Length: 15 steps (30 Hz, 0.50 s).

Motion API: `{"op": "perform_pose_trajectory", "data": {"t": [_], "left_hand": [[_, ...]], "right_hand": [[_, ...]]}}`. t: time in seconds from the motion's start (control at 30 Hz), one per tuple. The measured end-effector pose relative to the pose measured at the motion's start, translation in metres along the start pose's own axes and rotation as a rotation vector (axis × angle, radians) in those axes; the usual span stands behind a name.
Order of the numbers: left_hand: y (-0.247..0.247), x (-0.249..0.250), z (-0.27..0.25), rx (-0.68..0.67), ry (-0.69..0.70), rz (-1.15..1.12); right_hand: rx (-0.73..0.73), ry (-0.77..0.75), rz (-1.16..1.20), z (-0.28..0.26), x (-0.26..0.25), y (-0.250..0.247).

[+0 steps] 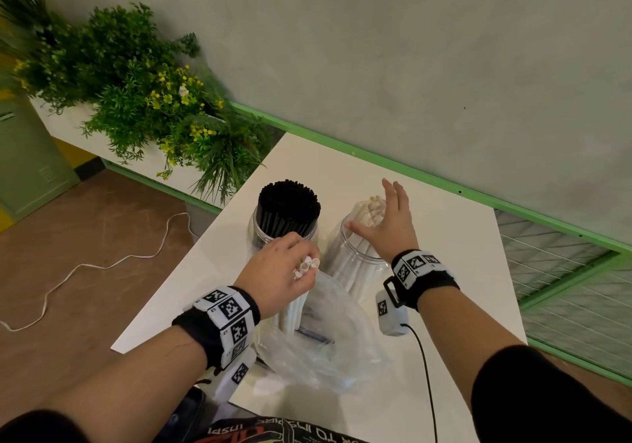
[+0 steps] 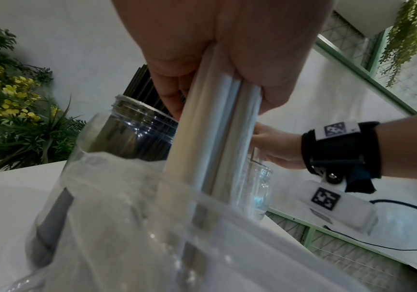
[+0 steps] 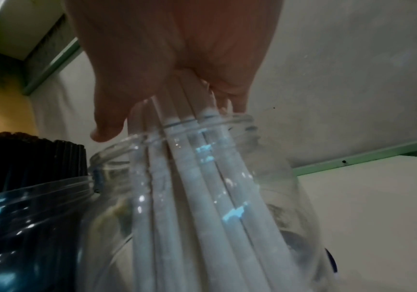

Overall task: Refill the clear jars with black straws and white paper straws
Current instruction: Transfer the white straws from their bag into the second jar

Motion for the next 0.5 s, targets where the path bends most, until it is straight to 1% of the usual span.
{"op": "perform_pose_trajectory", "data": {"t": [0.07,0.1,0.2,0.3,0.4,0.5], "left_hand": [[0.0,0.0,-0.001,-0.003,-0.004,-0.001],[-0.001,-0.001,-0.001,-0.003,-0.006,-0.001],[-0.001,-0.001,-0.001,-0.007,-0.014,-0.002],[-0.001,-0.002,0.0,-0.01,-0.018,0.001],[0.0,-0.003,0.0,-0.01,-0.016,-0.001],[0.0,-0.003,0.001,-0.011,-0.008,-0.006]], "right_hand": [[-0.027,0.035,-0.001,0.005,0.0,0.002],[-0.013,0.027,-0.001,0.005,0.0,0.003],[0.091,-0.059,0.01,0.003,-0.002,0.001],[0.139,-0.162,0.043,0.01,-0.007,-0.004],[0.143,-0.237,0.059,0.019,-0.012,-0.01],[0.106,-0.234,-0.01,0.022,-0.008,-0.01]]}}
Point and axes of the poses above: each hand's wrist, its own z-axis towards the middle knuckle, its own y-axis out of the palm, x = y × z, the point moved 2 cm from there along z, towards the middle knuckle, and after that the axes turned 2 degrees about z, right-handed, at the moved point
